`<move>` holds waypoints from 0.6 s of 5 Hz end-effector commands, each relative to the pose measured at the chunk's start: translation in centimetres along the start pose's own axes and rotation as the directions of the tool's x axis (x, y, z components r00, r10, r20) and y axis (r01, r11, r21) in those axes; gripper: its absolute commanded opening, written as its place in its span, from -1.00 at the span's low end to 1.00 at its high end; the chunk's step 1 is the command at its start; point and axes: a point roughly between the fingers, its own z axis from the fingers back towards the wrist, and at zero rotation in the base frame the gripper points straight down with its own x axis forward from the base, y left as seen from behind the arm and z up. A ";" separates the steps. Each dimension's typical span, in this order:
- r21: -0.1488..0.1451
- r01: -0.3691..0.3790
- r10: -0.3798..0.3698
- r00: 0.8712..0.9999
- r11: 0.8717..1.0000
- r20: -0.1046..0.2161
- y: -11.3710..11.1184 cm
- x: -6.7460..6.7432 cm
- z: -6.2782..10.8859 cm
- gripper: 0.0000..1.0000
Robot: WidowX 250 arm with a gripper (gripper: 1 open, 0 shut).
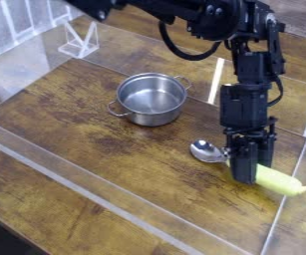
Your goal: Move the green spoon to the right
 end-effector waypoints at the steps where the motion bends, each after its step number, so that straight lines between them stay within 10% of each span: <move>1: -0.012 0.081 -0.081 0.997 0.997 0.017 -0.3 -0.7 1.4 -1.00; 3: -0.007 0.051 -0.051 0.999 0.999 -0.014 0.0 -0.9 3.4 -1.00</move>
